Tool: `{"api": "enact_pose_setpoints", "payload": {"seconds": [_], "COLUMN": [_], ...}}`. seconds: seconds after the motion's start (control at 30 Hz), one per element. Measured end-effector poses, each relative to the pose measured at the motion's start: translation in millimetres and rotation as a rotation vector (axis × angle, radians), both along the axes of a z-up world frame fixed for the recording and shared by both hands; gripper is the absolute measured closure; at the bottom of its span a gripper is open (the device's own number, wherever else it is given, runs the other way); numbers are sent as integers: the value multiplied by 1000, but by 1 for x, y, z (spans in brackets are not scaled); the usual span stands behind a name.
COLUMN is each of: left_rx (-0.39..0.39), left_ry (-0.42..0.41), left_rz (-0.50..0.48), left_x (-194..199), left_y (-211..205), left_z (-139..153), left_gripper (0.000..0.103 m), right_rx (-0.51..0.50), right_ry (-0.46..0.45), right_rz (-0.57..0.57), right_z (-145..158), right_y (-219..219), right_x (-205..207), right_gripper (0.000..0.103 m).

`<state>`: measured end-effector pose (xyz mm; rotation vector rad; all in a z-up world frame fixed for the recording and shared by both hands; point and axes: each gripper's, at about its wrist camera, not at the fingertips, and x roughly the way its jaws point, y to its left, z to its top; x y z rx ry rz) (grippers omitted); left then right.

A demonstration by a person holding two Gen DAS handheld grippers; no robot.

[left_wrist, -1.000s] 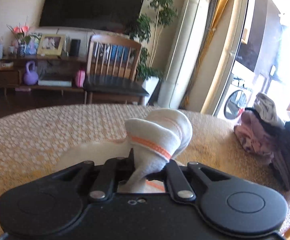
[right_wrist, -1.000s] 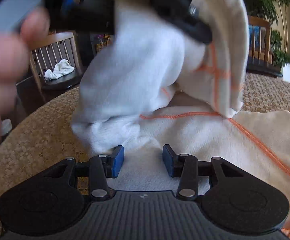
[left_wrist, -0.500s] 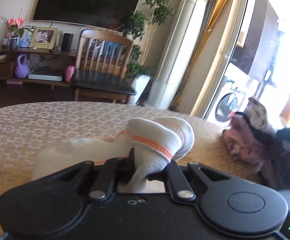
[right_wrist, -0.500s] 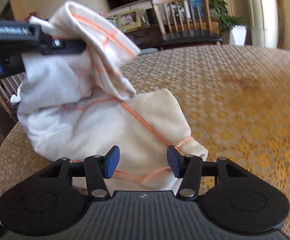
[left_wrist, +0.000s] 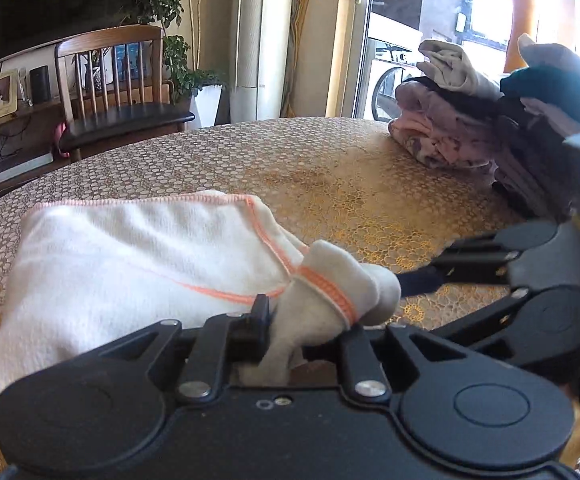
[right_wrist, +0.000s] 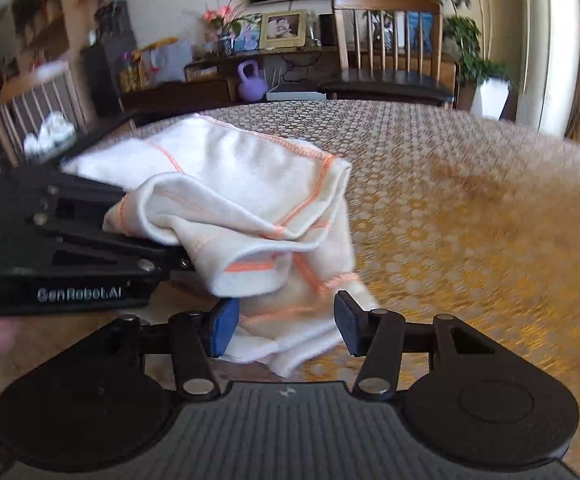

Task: Fold clothes

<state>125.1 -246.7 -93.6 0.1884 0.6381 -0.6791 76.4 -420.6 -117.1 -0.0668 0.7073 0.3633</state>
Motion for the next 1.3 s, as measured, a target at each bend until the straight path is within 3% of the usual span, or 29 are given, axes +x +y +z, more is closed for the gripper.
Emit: {"api": "enact_pose_setpoints", "payload": {"seconds": [0.1,0.17,0.27,0.4,0.47,0.57,0.63,0.73,0.83,0.93,1.03,1.1,1.2,1.3], "left_rx": [10,16,67,166,161,72,33,-28,-85,-99,-113,-94,-40,132], "left_ry": [-19,-32,-56,-171,-179,-137,-159,-211,-209,-141,-1,28,-19,-189], "left_rz": [-21,-32,-76,-132,-150,-232,-247,-159,-23,85,56,30,13,-9], "left_x": [-1,-4,-11,-33,-41,-52,-60,-53,-23,12,35,35,19,-2], "left_y": [-7,-11,-22,-29,-23,-3,14,46,82,107,113,108,101,82], "left_z": [-1,-4,-15,-24,-16,6,23,51,72,70,50,36,17,1], "left_gripper": [0,0,0,0,0,0,0,0,0,0,0,0,0,0], "right_rx": [-96,-101,-10,-17,-21,-1,8,22,28,36,39,42,67,161], "right_ry": [-40,-64,-63,-65,-69,-93,-97,-104,-105,-108,-117,-124,-115,-66], "right_rz": [-18,-72,-122,-109,-103,-101,-88,-69,-56,-47,-39,-34,-11,23], "right_z": [10,19,28,27,26,28,30,32,33,34,36,38,36,33], "right_y": [-18,-33,-51,-39,-31,-22,-18,-12,-4,4,12,18,23,24], "right_x": [1,3,13,29,37,46,51,60,66,73,78,82,87,97], "right_gripper": [52,52,52,52,52,52,51,51,51,50,50,50,50,49]}}
